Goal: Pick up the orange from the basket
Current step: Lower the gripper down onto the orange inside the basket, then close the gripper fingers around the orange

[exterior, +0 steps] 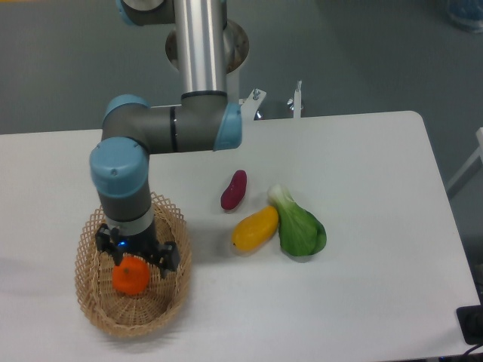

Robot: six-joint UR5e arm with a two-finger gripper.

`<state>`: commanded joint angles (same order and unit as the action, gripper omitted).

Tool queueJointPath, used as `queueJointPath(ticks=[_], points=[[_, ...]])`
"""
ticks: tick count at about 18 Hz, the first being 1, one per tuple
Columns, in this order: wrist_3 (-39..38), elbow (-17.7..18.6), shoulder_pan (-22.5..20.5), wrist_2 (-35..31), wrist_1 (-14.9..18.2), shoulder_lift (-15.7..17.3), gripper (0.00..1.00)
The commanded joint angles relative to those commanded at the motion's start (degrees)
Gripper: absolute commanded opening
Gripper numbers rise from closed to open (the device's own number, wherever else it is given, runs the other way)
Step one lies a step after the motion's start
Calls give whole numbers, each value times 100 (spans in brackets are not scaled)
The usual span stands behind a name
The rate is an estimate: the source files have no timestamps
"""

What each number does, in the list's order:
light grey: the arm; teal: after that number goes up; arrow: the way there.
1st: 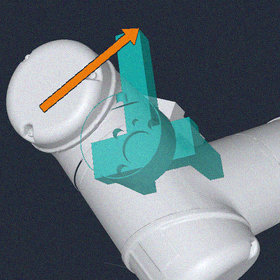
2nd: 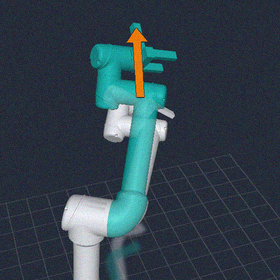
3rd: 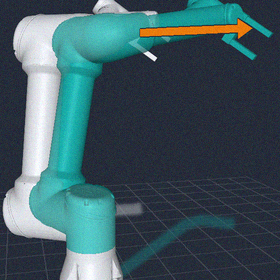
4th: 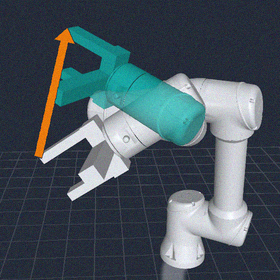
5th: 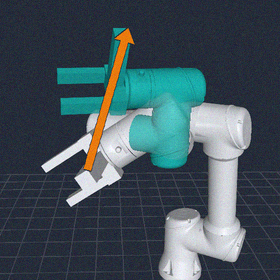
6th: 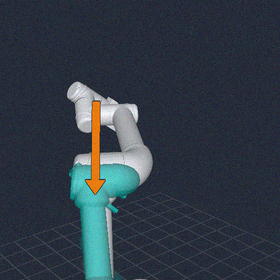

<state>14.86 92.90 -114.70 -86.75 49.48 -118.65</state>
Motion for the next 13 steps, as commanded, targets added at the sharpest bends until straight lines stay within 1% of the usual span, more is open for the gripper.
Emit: queueJointPath(ticks=[3,4,7,13], points=[[17,-35,71,-26,-35,-141,100],[-9,-61,79,-35,-105,-202,100],[-27,0,150,-44,-167,-220,100],[-27,-9,150,-53,-176,-282,100]])
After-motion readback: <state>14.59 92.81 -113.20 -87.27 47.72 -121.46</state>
